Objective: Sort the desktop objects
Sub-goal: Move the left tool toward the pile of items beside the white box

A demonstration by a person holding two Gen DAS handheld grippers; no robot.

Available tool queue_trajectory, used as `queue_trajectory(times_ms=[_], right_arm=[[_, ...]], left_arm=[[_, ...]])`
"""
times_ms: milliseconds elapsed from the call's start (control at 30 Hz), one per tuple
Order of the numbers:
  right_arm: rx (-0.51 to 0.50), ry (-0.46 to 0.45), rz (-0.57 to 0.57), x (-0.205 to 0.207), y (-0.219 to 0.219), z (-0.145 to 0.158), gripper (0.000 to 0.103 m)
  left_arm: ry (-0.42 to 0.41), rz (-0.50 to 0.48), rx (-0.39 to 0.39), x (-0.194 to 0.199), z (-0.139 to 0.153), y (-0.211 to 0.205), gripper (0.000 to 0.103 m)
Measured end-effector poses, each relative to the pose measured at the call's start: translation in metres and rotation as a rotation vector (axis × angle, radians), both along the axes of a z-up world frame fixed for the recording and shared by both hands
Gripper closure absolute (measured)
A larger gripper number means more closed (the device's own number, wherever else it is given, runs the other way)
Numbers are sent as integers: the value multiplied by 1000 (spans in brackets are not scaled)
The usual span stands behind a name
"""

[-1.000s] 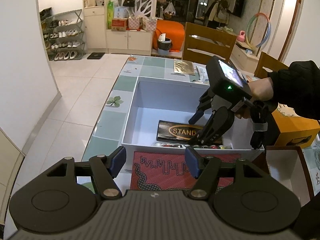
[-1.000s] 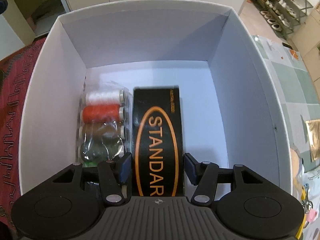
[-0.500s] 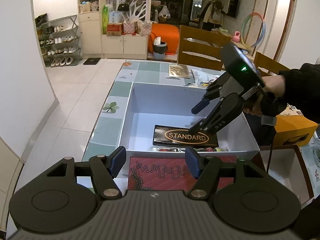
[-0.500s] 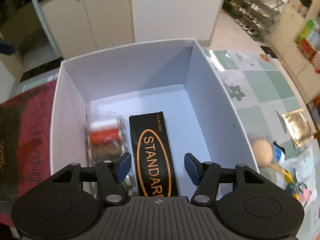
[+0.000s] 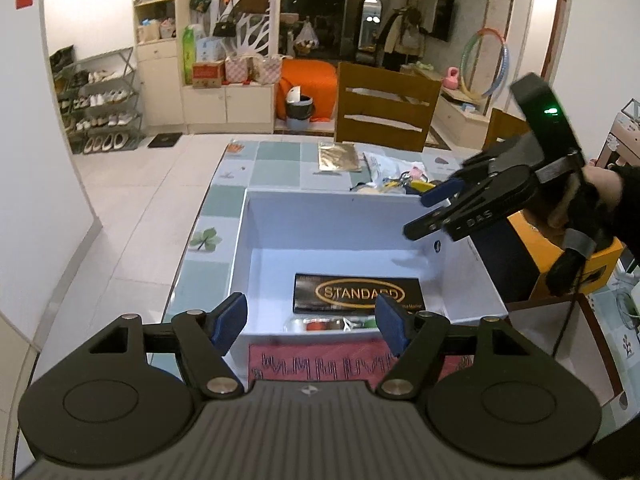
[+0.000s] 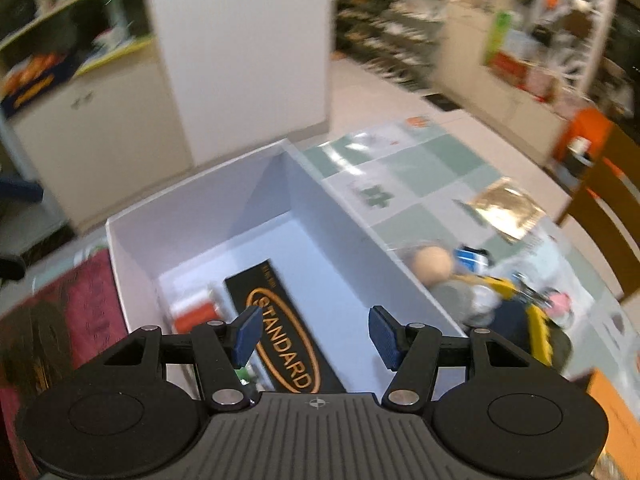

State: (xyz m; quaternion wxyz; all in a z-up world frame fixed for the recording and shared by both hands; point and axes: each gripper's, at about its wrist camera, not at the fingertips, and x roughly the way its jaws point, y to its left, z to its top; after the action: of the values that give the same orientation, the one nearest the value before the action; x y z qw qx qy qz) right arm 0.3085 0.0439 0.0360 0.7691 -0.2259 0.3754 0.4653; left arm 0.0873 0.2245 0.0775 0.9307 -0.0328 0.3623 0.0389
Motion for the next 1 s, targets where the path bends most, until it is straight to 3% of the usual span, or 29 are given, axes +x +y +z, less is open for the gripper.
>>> queue_trajectory(times_ms=[300,500,800,1000], right_arm=[[100,54,-304,11,-51,33,36],[111,27,-429,17,-76,59,34],[94,-5,-507,33,-110,82,32],[88,0,-492,53,-124,76,32]], left_arm=[[-17,-94,3,43,9,3,11],[-3,-173,-54,87,24,-1,8],[46,-260,-67,163,26,-25,5],[132,-316,-98,222,3,-40,3]])
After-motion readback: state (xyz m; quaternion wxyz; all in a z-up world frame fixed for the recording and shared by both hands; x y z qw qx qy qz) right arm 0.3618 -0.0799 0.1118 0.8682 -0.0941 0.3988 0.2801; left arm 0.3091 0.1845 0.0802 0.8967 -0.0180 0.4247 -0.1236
